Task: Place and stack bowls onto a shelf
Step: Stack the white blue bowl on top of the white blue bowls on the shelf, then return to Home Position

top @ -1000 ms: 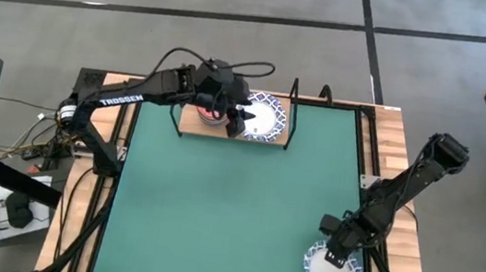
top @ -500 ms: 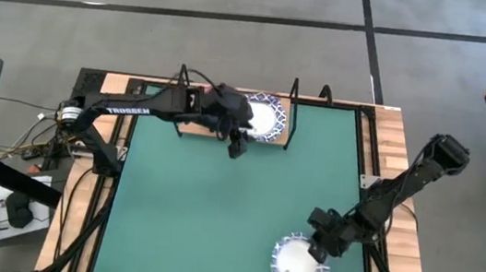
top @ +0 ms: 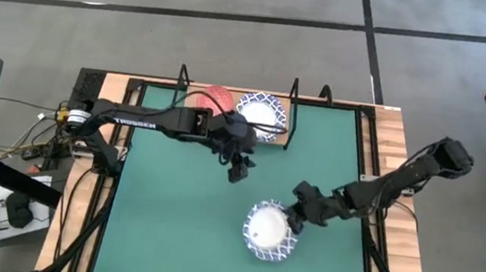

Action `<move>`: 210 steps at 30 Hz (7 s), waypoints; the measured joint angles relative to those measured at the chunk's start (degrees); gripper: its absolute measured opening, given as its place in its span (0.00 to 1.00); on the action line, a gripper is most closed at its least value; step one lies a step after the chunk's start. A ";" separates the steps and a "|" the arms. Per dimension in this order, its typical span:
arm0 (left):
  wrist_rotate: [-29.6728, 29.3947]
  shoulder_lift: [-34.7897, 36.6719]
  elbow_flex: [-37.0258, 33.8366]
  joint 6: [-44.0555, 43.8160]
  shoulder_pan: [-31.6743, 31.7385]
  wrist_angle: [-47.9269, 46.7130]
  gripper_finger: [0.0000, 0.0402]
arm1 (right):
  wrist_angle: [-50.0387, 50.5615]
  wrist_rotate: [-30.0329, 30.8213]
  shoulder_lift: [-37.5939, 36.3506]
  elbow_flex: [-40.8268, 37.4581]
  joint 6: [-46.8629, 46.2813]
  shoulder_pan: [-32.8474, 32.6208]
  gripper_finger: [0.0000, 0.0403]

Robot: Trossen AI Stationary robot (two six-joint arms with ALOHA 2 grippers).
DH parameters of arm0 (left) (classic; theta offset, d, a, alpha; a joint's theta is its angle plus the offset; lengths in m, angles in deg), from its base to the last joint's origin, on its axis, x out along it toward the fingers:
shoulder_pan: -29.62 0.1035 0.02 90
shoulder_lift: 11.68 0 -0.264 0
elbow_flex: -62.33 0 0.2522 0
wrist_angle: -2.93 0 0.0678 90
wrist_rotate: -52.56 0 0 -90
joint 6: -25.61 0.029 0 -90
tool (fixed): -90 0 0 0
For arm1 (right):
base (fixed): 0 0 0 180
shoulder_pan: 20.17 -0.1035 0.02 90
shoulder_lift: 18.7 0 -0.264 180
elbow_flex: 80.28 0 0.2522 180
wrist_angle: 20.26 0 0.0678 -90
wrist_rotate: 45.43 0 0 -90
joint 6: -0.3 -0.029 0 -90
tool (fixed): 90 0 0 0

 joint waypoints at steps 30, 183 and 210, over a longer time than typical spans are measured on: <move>-12.80 -4.64 0.01 0.44 0.27 1.15 0.45 | 0.01 6.57 -0.04 9.16 25.63 19.28 0.06; 25.19 -1.16 0.28 7.49 21.87 28.37 0.00 | -32.04 -0.14 -29.83 0.90 46.52 19.37 0.15; 32.81 7.64 -18.21 4.13 14.73 58.19 0.00 | -28.36 -4.62 -28.74 -1.14 65.69 12.50 0.06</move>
